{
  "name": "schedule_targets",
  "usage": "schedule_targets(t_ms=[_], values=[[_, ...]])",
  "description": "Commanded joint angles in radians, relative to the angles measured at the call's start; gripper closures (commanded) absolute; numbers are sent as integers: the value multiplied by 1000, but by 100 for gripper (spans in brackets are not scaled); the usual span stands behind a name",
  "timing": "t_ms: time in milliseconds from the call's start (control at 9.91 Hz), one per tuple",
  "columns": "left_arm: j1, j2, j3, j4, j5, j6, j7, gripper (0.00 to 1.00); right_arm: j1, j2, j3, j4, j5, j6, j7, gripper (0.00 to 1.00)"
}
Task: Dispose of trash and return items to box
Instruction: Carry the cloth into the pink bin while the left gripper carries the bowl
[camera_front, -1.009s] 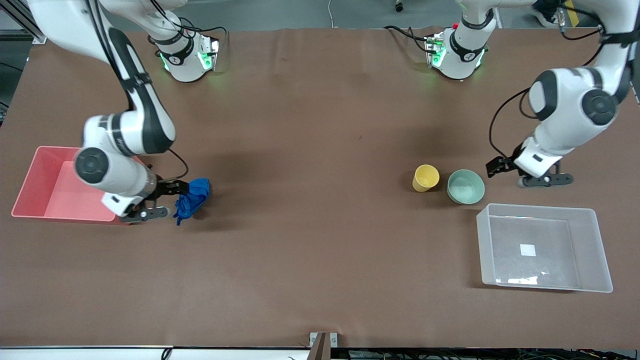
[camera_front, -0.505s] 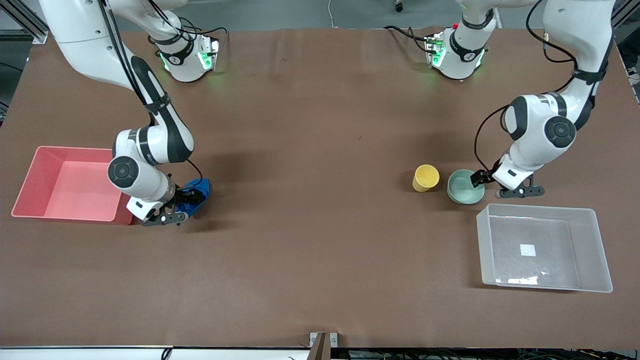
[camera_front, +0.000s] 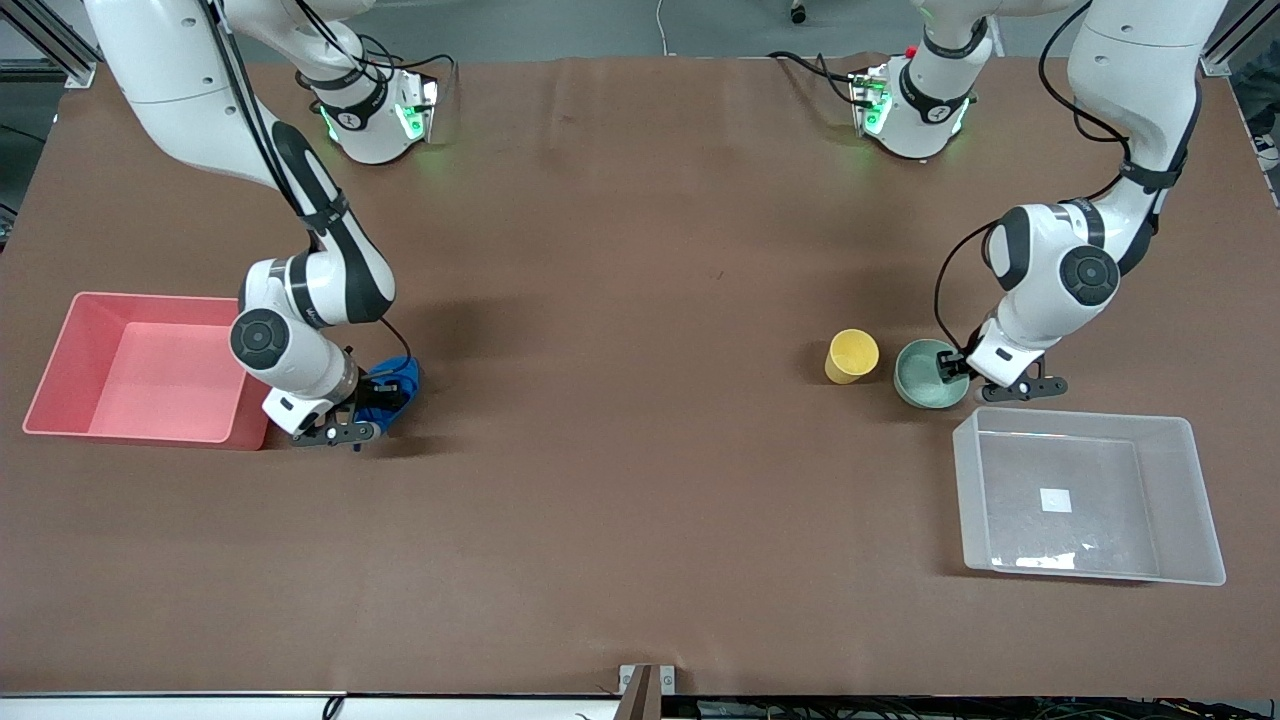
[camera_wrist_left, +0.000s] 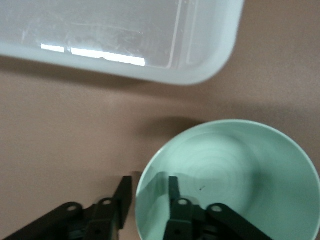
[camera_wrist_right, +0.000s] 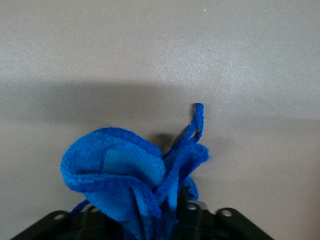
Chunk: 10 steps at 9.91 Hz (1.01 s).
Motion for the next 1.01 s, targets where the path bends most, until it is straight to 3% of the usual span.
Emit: schedule_targets(t_ms=[0, 101, 303, 505, 706, 908], values=[[-2, -93, -5, -91, 3, 7, 0, 100, 11, -19, 2, 11, 0, -40, 47, 99], [1, -167, -5, -105, 3, -51, 18, 100, 12, -26, 14, 96, 1, -190, 63, 98], [7, -262, 0, -38, 3, -172, 36, 100, 2, -64, 11, 328, 0, -578, 67, 97], [12, -208, 12, 123, 0, -226, 38, 100, -79, -129, 6, 437, -8, -779, 23, 97], [12, -67, 52, 332, 0, -242, 47, 100, -249, -167, 3, 427, -19, -787, -238, 97], [27, 82, 75, 579, -47, -367, 145, 100, -393, -161, 3, 372, -61, -711, -433, 97]])
